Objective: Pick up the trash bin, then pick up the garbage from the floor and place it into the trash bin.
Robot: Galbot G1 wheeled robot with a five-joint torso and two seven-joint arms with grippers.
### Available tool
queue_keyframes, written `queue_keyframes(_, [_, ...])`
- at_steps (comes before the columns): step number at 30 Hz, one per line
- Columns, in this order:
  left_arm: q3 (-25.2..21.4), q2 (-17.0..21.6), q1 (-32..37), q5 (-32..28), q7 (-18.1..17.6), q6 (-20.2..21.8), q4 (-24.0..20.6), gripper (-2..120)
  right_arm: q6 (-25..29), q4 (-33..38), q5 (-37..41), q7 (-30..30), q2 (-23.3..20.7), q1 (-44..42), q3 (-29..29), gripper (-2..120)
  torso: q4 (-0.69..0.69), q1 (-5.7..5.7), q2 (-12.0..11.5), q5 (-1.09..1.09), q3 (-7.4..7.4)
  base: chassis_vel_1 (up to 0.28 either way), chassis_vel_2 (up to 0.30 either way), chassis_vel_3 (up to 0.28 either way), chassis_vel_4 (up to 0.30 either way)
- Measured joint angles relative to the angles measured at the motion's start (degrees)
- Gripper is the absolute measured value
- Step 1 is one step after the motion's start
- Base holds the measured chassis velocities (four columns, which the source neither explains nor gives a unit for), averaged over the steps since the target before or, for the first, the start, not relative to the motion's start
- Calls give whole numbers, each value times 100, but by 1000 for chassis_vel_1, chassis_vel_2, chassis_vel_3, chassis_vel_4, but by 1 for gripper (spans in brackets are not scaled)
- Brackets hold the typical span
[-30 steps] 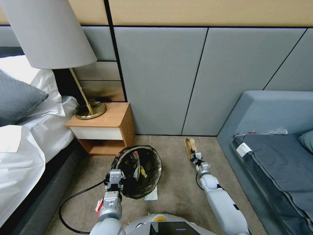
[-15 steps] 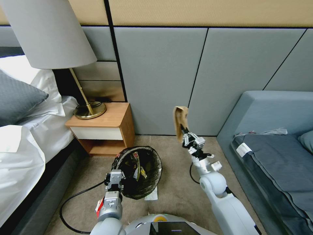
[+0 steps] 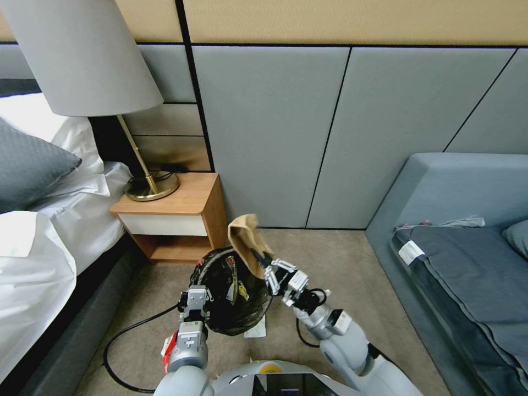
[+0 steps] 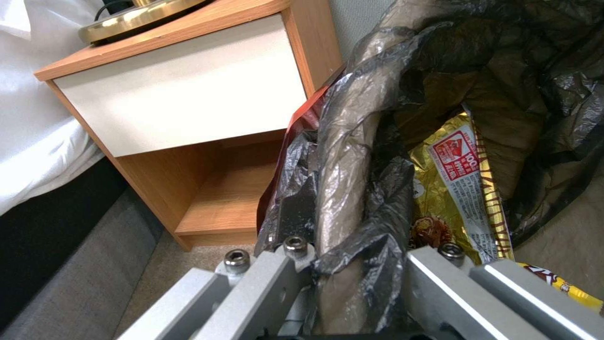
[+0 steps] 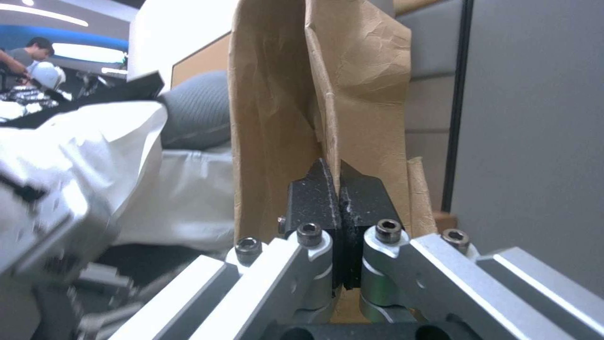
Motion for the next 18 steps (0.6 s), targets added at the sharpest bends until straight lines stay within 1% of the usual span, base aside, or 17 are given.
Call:
queue_keyframes(9, [14, -19, 6, 15, 7, -12, -7, 1, 71, -550, -131, 23, 165, 58, -144, 0, 0, 0, 0, 0, 0, 0, 0, 0, 0])
queue_keyframes(18, [63, -55, -18, 41, 15, -17, 10, 1, 76, -814, -138, 40, 347, 152, -152, 0, 0, 0, 0, 0, 0, 0, 0, 0, 0])
